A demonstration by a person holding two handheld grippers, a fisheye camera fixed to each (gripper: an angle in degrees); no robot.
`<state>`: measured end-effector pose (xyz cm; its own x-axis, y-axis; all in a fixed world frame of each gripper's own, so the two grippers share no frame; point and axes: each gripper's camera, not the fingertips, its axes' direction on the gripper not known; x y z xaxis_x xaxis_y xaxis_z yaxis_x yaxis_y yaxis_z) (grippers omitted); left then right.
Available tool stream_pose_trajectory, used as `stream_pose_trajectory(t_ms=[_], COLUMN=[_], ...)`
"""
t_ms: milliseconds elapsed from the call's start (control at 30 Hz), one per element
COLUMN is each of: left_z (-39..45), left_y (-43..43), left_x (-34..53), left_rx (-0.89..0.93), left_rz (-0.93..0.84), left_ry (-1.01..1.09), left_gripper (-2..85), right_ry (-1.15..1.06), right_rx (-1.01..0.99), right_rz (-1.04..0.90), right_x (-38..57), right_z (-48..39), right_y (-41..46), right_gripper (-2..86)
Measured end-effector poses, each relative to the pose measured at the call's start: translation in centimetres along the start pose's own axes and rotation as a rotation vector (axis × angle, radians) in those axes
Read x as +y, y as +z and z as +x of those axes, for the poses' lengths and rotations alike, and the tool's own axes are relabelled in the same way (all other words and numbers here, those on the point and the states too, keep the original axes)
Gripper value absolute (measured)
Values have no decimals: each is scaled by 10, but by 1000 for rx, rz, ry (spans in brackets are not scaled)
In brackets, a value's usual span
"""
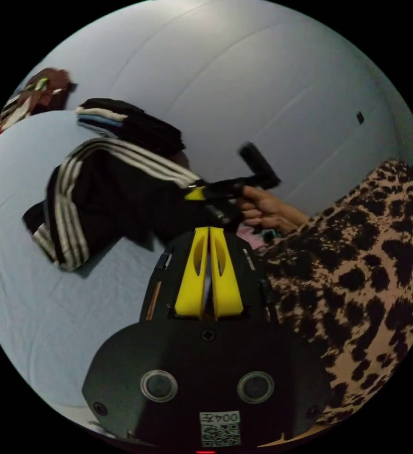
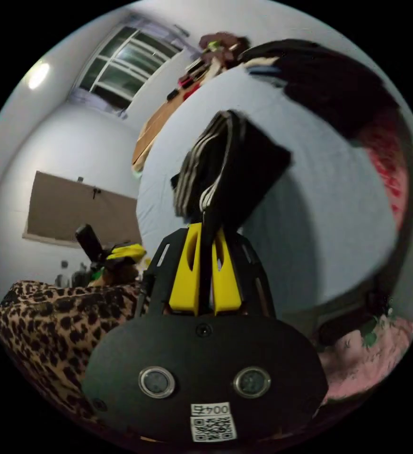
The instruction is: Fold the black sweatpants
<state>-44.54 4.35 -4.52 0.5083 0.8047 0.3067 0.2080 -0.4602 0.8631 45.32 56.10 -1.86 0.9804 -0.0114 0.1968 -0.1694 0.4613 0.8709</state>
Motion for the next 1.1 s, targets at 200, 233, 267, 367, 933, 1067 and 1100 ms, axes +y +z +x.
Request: stream_pose_trajectory(t_ms=[200,233,267,367,933,1067,1100], left_z=[-128,-136,-149,-172,-27,-3,-1], left_y=[-57,-62,-69,-78,-290,-433,-459], left_x=[10,8,2,-22,-102,-68,-65], left_rx=[-148,-164,-194,-225,-175,-194,-246], left_rz=[40,46,57,67,409,726,765], left_ry=[-450,-470,-495,-535,-267,-367,-381], left_gripper=[62,67,75,94,24,28,30], right_ry=[247,267,299,336,-49,-9,-21], right_rx=[262,267,276,262,744,717,690], right_rz=[151,161,172,186,441,506,487], right_x=[70,76,86,99,63,48,38], right_z=[71,75,77,67,-114,-84,-72], right_y=[-95,-98,-102,-96,-157,-201,-197], right_gripper=[45,45,45,46,44,44,44])
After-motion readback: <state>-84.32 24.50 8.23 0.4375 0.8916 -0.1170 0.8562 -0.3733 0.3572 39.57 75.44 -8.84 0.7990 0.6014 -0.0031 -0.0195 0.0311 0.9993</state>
